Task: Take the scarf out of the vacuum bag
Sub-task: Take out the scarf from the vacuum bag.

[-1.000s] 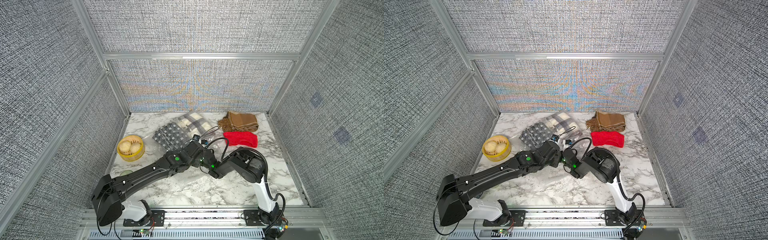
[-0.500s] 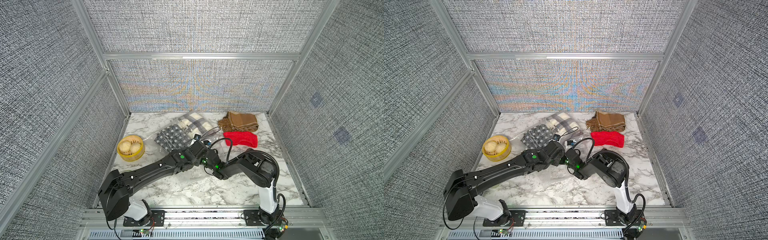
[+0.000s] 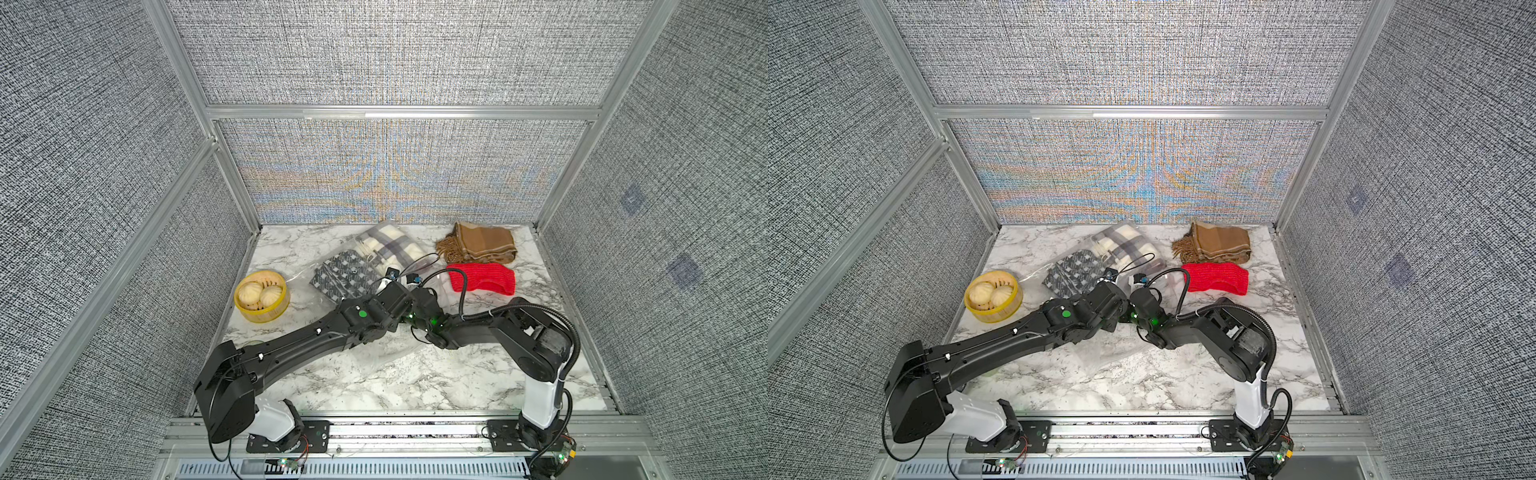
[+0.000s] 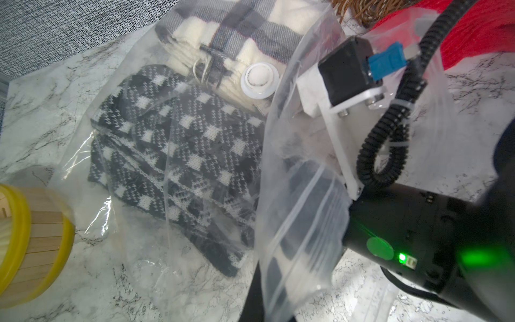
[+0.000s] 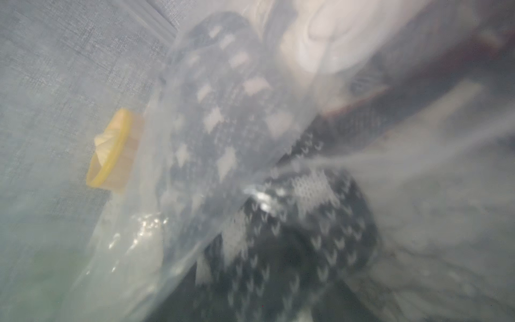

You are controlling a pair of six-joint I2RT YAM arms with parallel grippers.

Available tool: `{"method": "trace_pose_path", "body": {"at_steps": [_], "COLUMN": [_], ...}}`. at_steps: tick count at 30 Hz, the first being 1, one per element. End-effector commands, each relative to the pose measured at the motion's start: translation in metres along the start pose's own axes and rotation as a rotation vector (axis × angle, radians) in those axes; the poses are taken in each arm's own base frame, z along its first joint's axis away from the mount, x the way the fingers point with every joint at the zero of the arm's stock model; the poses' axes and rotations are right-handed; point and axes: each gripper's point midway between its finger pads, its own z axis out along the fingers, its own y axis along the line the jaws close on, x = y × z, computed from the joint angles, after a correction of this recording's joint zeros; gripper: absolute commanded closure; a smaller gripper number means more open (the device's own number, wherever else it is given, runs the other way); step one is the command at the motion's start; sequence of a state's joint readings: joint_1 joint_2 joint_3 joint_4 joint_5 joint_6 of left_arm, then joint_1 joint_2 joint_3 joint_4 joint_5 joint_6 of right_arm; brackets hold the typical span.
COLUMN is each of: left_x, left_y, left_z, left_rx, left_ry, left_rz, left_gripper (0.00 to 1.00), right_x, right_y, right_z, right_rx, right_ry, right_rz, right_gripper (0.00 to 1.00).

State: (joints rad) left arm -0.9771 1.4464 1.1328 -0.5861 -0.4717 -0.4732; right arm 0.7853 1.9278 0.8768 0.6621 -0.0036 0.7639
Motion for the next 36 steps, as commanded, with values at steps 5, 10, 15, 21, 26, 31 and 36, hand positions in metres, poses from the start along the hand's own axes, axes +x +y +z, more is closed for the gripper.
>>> {"method": "trace_pose_path", "body": {"at_steps": [5,10,15,21,26,31,36], "left_x": [-0.001,-0.002,-0.003,-0.002,0.002,0.006,0.014], "left_y": [-0.001,-0.002,0.001,0.002,0.006,0.015,0.022], "left_z": [-0.002,-0.004,-0.007,-0.003,0.009,0.02,0.041], "left_rx": [0.01,0.02,0.012,-0.007,-0.064,-0.141,-0.183], "left_ry": [0.01,0.007,-0.006,0.001,0.018,0.041,0.092], "left_rz": [-0.014,-0.019,-0.023,-0.009,0.006,0.019,0.02], "left_gripper": [1.0,1.0,1.0,1.0,1.0,1.0,1.0], "right_x": [0.028,0.03,0.011,-0.007,-0.007,0.004,0.02], "right_y": [-0.024,-0.018,-0.012,0.002,0.015,0.013,0.006], "right_z": [0.013,0.019,0.025,0.032,0.025,-0.001,-0.016], "right_rx": [0.045,0.016,0.011,-0.024,-0.052,-0.039,-0.021], "right_ry": [0.062,0.055,-0.038,-0.09,-0.058,-0.014,0.06], "right_rz": [0.046,0.04,-0.009,-0.047,-0.063,-0.072,-0.09], "right_gripper": [0.12,0.06,0.15,0.93,1.0,1.0,1.0]}}
